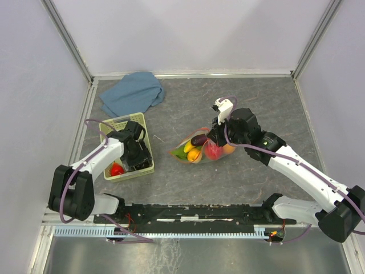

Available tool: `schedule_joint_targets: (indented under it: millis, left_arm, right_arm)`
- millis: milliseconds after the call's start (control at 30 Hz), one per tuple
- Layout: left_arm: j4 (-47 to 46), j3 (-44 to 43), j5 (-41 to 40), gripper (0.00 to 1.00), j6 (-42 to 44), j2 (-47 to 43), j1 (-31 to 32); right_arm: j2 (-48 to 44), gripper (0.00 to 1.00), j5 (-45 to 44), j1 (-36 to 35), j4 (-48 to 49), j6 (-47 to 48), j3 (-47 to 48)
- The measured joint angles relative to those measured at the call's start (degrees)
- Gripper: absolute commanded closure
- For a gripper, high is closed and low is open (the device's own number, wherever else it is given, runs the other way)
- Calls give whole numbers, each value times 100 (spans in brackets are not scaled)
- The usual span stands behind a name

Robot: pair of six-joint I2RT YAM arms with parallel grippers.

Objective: Place the food in the zip-top bag and seal the zipper
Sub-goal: Pick up the fake fruit from the bin.

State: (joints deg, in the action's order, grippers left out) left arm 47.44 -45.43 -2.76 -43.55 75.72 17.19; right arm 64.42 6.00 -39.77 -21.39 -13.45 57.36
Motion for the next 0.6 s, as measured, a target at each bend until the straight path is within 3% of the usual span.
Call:
schedule_joint_targets:
  millis: [267, 600]
  left_arm:
    - [-166, 83, 11, 23, 13, 181, -4]
    - [-313, 83, -26, 45, 17, 175, -4]
  right_arm:
    - [0, 98, 0, 0, 17, -2, -9]
    - [0, 98, 0, 2, 35, -2, -9]
